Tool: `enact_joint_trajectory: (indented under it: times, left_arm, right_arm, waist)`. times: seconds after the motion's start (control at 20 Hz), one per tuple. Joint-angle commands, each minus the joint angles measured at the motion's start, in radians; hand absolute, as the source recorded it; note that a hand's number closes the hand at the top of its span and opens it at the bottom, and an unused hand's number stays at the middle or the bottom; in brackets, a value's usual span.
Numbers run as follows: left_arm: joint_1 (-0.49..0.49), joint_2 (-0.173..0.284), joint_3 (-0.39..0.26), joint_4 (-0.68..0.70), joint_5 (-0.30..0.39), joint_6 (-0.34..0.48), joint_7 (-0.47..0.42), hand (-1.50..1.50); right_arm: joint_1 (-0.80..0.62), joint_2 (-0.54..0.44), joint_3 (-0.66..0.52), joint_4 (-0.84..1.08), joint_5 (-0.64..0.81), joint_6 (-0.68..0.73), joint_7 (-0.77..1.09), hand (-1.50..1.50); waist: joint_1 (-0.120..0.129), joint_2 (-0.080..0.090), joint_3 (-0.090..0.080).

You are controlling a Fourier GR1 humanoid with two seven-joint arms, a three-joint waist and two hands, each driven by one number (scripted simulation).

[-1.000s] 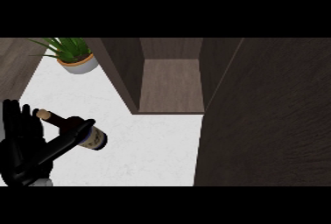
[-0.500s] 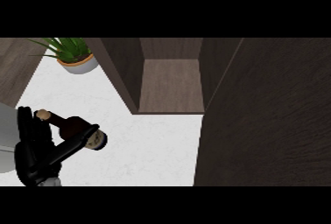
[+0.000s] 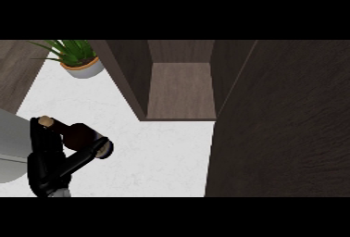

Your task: Pick up the wine, place it into the cabinet and close the cabinet

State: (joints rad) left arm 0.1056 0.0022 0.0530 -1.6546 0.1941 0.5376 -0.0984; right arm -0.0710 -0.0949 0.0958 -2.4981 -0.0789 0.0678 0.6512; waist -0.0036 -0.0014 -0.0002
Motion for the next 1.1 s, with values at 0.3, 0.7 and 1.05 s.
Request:
enact_joint_trajectory:
  times: [0.3, 0.7, 1.05]
  left_arm:
    - [-0.032, 0.001, 0.036, 0.097, 0.032, -0.053, -0.054, -1.5]
    - [-0.078, -0.002, 0.063, 0.258, 0.085, -0.074, -0.167, -1.5]
    - [-0.099, -0.002, 0.081, 0.373, 0.156, -0.137, -0.262, -1.5]
  right_arm:
    - [0.021, -0.006, -0.025, -0.165, -0.094, -0.009, 0.103, -1.5]
    - [0.034, 0.059, 0.131, -0.109, 0.077, -0.037, 0.026, -1.5]
    - [0.084, 0.007, -0.001, -0.121, -0.067, 0.039, -0.01, -1.5]
  waist:
    - [-0.001, 0.0, 0.0]
    - [0.0, 0.0, 0.0]
    - [-0.002, 0.001, 0.0]
